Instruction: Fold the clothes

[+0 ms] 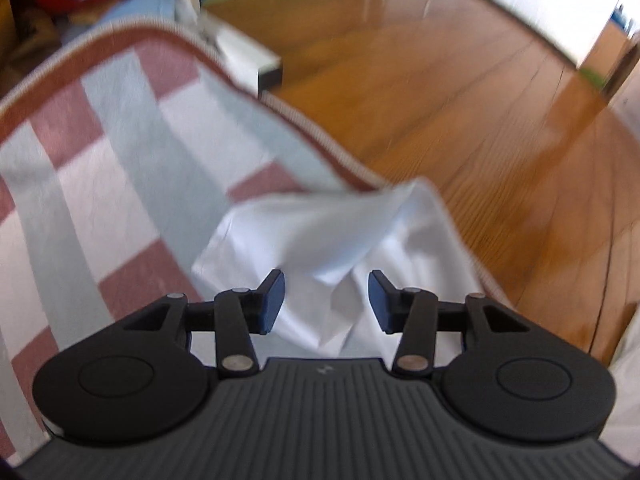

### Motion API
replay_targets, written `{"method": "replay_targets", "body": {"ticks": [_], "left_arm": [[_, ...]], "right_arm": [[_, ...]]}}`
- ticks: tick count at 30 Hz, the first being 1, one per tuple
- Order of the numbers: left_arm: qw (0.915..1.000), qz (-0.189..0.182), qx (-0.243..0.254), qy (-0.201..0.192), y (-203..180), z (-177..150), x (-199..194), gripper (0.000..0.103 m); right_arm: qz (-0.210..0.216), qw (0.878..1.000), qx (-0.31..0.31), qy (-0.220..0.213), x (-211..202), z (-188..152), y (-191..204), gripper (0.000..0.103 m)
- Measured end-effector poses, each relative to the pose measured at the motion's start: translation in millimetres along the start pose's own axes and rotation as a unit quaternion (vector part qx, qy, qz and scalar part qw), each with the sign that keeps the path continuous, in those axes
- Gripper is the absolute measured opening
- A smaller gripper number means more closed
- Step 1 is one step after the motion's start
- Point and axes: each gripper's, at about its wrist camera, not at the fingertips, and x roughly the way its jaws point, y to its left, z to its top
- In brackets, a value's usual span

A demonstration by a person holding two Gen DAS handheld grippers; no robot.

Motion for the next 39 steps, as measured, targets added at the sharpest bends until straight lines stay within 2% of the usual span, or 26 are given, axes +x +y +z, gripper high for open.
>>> {"method": "replay_targets", "body": {"ticks": [1, 3, 5, 7, 8, 9, 10, 12, 15, 17, 19, 23, 24, 26, 28, 29, 30, 31, 32, 33, 34, 35, 36, 37, 39], "left_arm": [[1.0, 0.003, 0.002, 0.009, 2, -2, 5, 0.049], [0.9995, 0.019, 0.019, 0.015, 4, -4, 13, 0.061], [0.9976, 0.043, 0.052, 0.012, 2, -8, 22, 0.064], [0.9955, 0.041, 0.084, -0.014, 6, -16, 26, 0.063], [0.9942, 0.033, 0.097, -0.033, 10, -20, 25, 0.05], [0.9932, 0.025, 0.104, -0.048, 16, -21, 21, 0.017], [0.9931, 0.018, 0.105, -0.051, 22, -19, 17, 0.01], [0.9941, 0.003, 0.096, -0.051, 35, -11, 6, 0.007], [0.99, 0.005, 0.123, -0.068, 51, 11, -19, 0.007], [0.9896, -0.001, 0.123, -0.074, 70, 32, -39, 0.007], [0.988, 0.01, 0.129, -0.083, 89, 53, -61, 0.006], [0.9877, 0.023, 0.129, -0.086, 126, 91, -88, 0.006], [0.9888, 0.024, 0.121, -0.085, 133, 98, -91, 0.007], [0.9874, 0.056, 0.116, -0.092, 141, 107, -90, 0.008], [0.9853, 0.098, 0.102, -0.096, 147, 113, -82, 0.018], [0.9845, 0.118, 0.09, -0.094, 150, 114, -77, 0.026], [0.9837, 0.137, 0.074, -0.091, 152, 113, -73, 0.035], [0.9825, 0.151, 0.062, -0.09, 151, 109, -73, 0.038], [0.9815, 0.158, 0.054, -0.094, 148, 103, -75, 0.044], [0.9817, 0.154, 0.054, -0.099, 142, 95, -79, 0.047], [0.9834, 0.139, 0.059, -0.101, 133, 85, -83, 0.049], [0.9857, 0.118, 0.067, -0.1, 121, 75, -88, 0.053], [0.9879, 0.095, 0.074, -0.098, 107, 64, -93, 0.056], [0.9902, 0.067, 0.082, -0.092, 90, 52, -98, 0.056], [0.9923, -0.003, 0.101, -0.071, 52, 28, -106, 0.056]], "right_arm": [[0.008, 0.999, -0.027, 0.015, 8, -1, 12, 0.053], [0.004, 0.996, -0.075, 0.04, 25, -9, 27, 0.055], [-0.004, 0.992, -0.11, 0.058, 41, -15, 39, 0.056], [-0.012, 0.99, -0.125, 0.068, 56, -17, 48, 0.054], [-0.022, 0.989, -0.133, 0.062, 58, -18, 51, 0.047], [-0.035, 0.988, -0.142, 0.051, 57, -18, 52, 0.014], [-0.047, 0.987, -0.151, 0.041, 57, -18, 54, 0.006], [-0.066, 0.989, -0.128, 0.011, 41, -13, 48, 0.006], [-0.05, 0.996, -0.077, -0.02, 13, -3, 32, 0.006], [-0.02, 0.997, -0.063, -0.026, 1, -1, 26, 0.006], [0.013, 0.998, -0.055, -0.031, -10, -1, 24, 0.006], [0.015, 0.995, -0.05, -0.089, -32, 3, 47, 0.006], [0.027, 0.994, -0.047, -0.095, -35, 5, 52, 0.006], [0.08, 0.993, -0.045, -0.078, -32, 7, 61, 0.006], [0.133, 0.99, -0.047, 0.011, -10, 0, 70, 0.011], [0.159, 0.984, -0.049, 0.062, 2, -4, 74, 0.012], [0.154, 0.983, -0.054, 0.086, 8, -11, 77, 0.012], [0.136, 0.984, -0.061, 0.1, 13, -19, 80, 0.015], [0.128, 0.984, -0.076, 0.095, 7, -22, 82, 0.015], [0.122, 0.984, -0.095, 0.082, -2, -22, 83, 0.015], [0.122, 0.986, -0.101, 0.058, -15, -18, 81, 0.021], [0.124, 0.987, -0.101, 0.029, -29, -11, 78, 0.03], [0.122, 0.989, -0.084, 0.0, -42, -4, 69, 0.048], [0.117, 0.992, -0.051, -0.027, -54, 3, 56, 0.052], [0.095, 0.993, 0.022, -0.058, -72, 14, 27, 0.052]]}}
